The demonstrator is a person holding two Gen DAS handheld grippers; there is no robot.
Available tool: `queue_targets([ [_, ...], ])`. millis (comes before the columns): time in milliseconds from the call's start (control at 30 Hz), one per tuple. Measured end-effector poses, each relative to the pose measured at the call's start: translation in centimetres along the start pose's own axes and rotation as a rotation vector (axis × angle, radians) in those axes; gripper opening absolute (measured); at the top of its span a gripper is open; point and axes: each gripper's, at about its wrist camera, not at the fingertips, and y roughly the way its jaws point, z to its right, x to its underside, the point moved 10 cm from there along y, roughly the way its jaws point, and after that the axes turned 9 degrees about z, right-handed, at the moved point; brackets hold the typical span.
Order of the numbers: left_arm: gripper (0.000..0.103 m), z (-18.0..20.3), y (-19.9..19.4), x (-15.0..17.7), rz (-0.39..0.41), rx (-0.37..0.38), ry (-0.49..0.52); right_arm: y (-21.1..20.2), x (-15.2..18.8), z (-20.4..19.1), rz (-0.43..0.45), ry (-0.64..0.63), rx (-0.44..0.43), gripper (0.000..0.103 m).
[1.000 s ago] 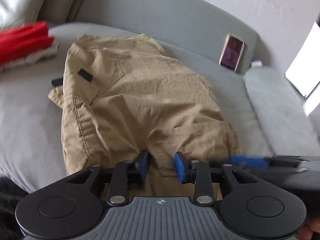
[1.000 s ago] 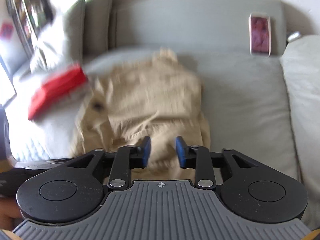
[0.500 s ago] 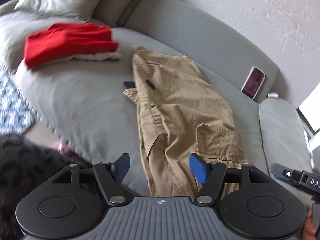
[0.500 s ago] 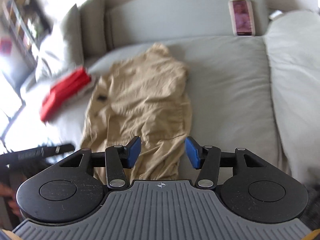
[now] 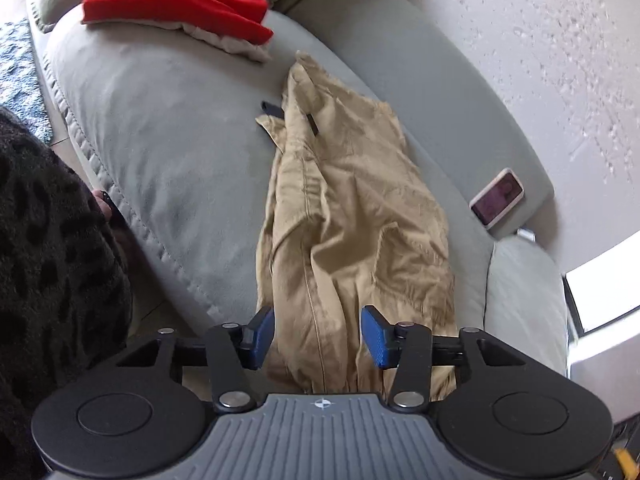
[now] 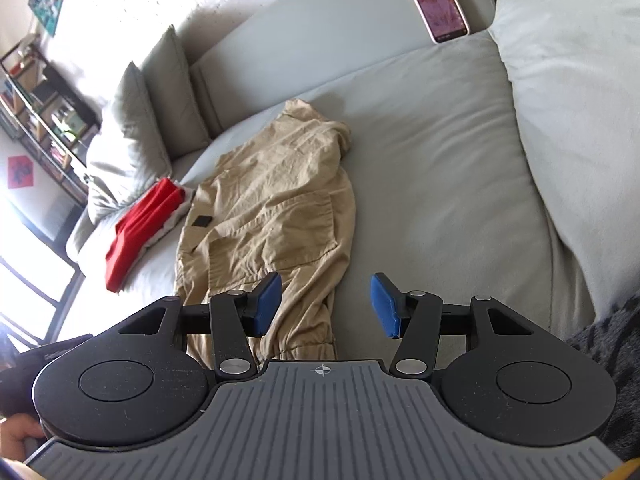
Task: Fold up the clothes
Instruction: 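Grasp the trouser cuffs with the left gripper, then the right gripper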
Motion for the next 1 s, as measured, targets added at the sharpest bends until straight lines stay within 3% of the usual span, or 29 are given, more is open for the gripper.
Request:
queue_targets([
  [167,0.045,-1.1,0.9,0.4,-0.037,-0.029,-0.010,1.0,0.8,0.7,-0.017,0.010,-0.008,0.056],
  [333,0.045,-0.2,1.7,2.1,-0.093,0.009,0.041,2.1,1.9,0.4,-0.069,-0.003,-0.023,0.056],
  [433,0.038,0.8,2.0,2.6,-0.093,0.033,0.109,2.5,2.7,0.1,-0.099,-0.032,-0.019,0.056],
  [600,0.005,2.2,1.5,2.5,-0.050,0.057,0.231,2.7,3.0,0.2,-0.104,-0.027,-0.021,0.056],
  [767,0.003,0.5,1.7,2.6,-0.078,-0.002,0.172,2.7,3.2,0.2,-0.104,-0.034,-0.024,0.058],
  [867,0.012,-0.6,1.9,2.8,-0.101,-0.035,0.127,2.7,3.3,0.1,-0.103,-0.050,-0.022,0.059],
  [1000,0.057,-0.5,1.5,3.1,-0.097,-0.020,0.113,2.5,3.3,0.0,-0.106,-0.053,-0.023,0.060],
])
